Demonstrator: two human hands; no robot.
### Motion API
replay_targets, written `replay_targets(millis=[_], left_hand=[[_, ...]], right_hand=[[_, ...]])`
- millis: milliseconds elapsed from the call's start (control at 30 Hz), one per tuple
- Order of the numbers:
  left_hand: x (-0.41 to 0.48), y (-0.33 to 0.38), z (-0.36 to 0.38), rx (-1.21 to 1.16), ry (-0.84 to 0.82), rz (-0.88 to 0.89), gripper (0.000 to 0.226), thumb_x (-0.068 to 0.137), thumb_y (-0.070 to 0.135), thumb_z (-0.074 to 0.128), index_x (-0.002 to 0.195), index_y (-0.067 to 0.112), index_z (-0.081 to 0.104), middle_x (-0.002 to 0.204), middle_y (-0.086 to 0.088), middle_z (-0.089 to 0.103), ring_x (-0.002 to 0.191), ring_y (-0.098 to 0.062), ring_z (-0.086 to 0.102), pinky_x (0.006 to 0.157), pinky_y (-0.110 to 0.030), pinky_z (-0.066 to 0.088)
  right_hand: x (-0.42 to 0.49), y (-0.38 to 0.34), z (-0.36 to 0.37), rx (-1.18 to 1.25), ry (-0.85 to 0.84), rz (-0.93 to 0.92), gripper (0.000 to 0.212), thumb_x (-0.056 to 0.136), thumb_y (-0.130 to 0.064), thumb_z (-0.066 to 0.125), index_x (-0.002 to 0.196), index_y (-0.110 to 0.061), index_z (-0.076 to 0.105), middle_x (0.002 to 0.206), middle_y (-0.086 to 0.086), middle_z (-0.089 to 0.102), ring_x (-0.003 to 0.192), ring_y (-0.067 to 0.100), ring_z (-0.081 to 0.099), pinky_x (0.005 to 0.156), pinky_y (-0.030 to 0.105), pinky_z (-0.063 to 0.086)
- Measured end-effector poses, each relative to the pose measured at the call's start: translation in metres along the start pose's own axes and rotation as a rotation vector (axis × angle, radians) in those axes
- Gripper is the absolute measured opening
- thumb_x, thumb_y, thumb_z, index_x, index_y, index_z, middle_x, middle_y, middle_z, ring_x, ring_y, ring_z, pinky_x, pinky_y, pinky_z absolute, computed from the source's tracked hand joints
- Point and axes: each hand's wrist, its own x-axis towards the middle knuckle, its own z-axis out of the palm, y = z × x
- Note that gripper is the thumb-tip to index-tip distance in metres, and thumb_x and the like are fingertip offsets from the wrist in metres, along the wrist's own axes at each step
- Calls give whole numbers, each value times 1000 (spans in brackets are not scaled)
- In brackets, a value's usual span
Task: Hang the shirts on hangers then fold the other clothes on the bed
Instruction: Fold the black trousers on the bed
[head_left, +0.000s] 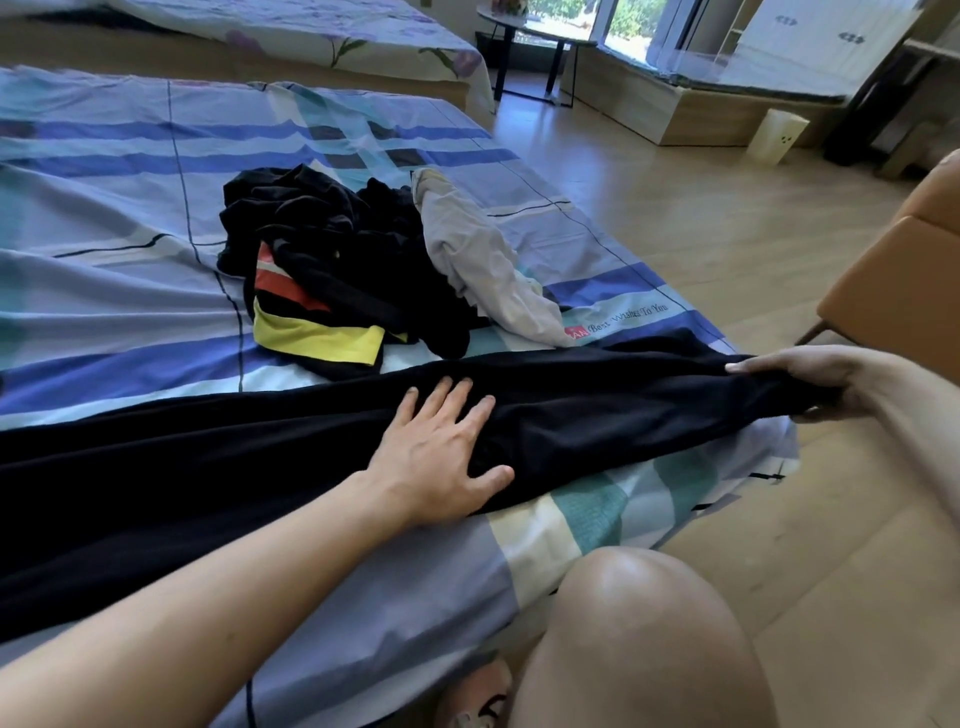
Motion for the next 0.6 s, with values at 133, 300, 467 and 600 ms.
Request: replay_targets(millis=[133,300,467,600], left_hand=[[1,-5,-1,24,-73,-20,101,84,78,43,160,29,-2,167,-5,-13,153,-20,-16,124,-50,-6],[4,23,1,-32,299,284,87,86,72,37,160,33,10,169,-2,-5,154,-21,-13,125,-47,-3],[12,39,14,-217,-105,243,68,96,71,27,153,35,34,168,2,12,155,-14,-4,124,-49,-5],[15,36,-27,-1114,77,3,56,102,58,29,119,21,67,126,2,64,123,-13,54,112,-38,37]], right_hand=[[-1,19,-2,103,-111,-133,78,57,-36,94,122,-2,67,116,16,73,100,25,72,92,36,52],[-10,3,9,209,48,-249,26,96,-13,64,120,-5,68,99,17,76,70,22,75,54,26,59],[-56,-54,25,150,-10,-449,29,95,-10,64,124,-6,65,101,18,71,59,16,72,44,23,53],[-117,-99,59,93,-81,-626,30,92,-7,67,122,-12,66,86,7,74,54,12,69,41,20,50]])
